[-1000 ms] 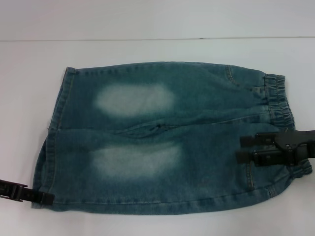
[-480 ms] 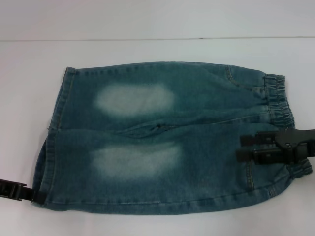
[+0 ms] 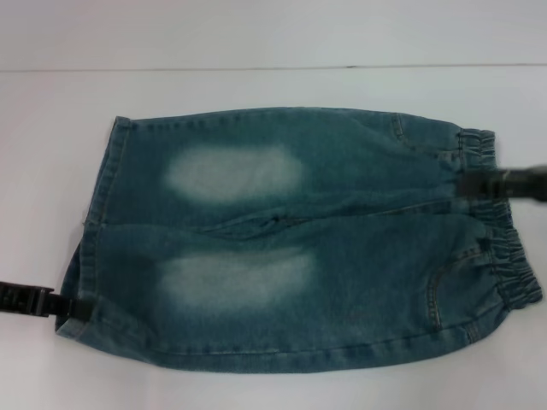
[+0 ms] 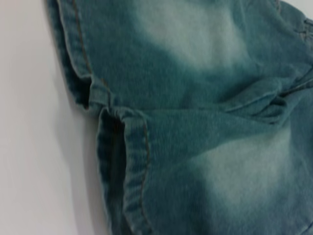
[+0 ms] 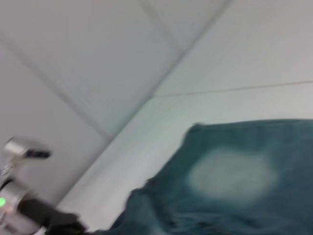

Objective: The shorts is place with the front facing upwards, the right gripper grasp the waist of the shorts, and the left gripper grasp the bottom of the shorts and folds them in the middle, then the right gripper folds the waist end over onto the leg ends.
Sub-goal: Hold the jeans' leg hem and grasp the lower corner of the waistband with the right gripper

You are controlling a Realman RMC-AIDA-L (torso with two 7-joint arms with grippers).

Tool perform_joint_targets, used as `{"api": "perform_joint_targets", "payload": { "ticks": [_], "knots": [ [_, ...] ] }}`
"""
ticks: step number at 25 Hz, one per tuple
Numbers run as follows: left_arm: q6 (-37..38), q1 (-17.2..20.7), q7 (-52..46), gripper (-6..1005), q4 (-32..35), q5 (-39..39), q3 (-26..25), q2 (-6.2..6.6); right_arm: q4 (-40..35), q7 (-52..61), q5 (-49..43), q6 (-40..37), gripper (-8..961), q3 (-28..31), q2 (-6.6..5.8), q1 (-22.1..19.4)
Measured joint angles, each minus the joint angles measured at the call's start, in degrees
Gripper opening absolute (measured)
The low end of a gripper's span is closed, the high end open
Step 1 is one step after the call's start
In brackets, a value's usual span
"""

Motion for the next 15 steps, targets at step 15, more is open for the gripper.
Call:
{"api": "perform_joint_targets", "payload": {
  "ticks": [15],
  "knots": [
    [-1.9, -0.8, -0.2, 26, -0.7, -3.6, -1.5, -0.07, -14.8, 11.4, -22.4, -1.8, 791, -4.1, -3.29, 4.4]
  ]
}}
